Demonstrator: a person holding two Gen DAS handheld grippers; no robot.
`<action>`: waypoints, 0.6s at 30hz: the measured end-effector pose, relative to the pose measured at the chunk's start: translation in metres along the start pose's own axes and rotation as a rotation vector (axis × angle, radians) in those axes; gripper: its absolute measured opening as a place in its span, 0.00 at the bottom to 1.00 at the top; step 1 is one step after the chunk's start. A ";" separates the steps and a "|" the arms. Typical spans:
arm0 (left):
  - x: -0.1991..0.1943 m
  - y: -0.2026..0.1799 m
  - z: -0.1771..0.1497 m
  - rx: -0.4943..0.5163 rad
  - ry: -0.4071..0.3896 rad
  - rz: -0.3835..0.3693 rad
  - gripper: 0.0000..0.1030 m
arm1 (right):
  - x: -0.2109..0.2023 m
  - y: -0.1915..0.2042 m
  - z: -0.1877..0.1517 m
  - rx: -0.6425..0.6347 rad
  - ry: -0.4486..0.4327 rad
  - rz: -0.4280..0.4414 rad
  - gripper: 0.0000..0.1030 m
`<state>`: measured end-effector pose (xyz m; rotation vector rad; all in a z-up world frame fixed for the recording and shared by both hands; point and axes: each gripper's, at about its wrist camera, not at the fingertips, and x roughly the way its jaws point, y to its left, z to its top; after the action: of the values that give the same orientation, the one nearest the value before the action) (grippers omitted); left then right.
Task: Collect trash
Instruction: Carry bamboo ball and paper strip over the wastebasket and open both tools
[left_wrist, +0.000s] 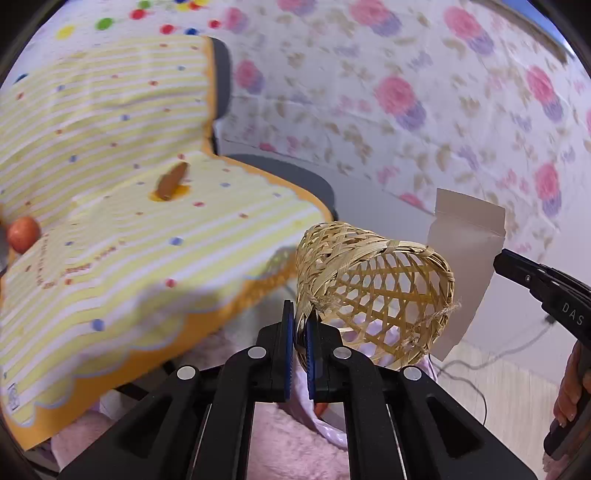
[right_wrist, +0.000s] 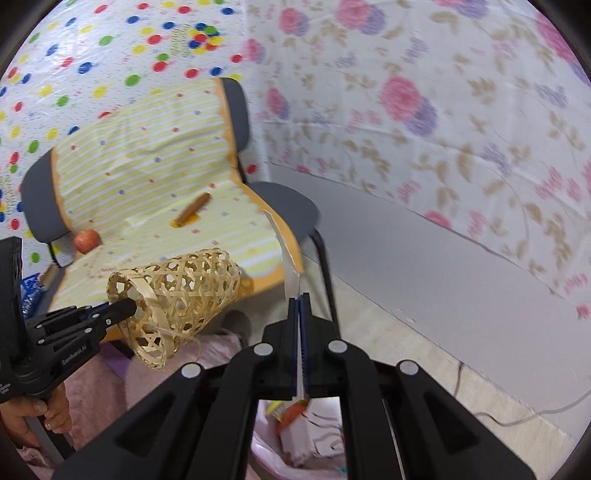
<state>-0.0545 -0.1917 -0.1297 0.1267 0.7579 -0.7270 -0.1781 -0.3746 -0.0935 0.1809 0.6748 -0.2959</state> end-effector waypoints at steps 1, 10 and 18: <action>0.005 -0.006 -0.002 0.014 0.016 -0.010 0.06 | 0.001 -0.005 -0.005 0.005 0.012 -0.013 0.02; 0.047 -0.042 -0.007 0.094 0.121 -0.050 0.06 | 0.019 -0.037 -0.028 0.065 0.095 -0.037 0.02; 0.077 -0.062 -0.005 0.136 0.203 -0.083 0.24 | 0.037 -0.053 -0.035 0.107 0.131 -0.025 0.02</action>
<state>-0.0588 -0.2792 -0.1755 0.2972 0.9110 -0.8531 -0.1886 -0.4237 -0.1478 0.2965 0.7923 -0.3468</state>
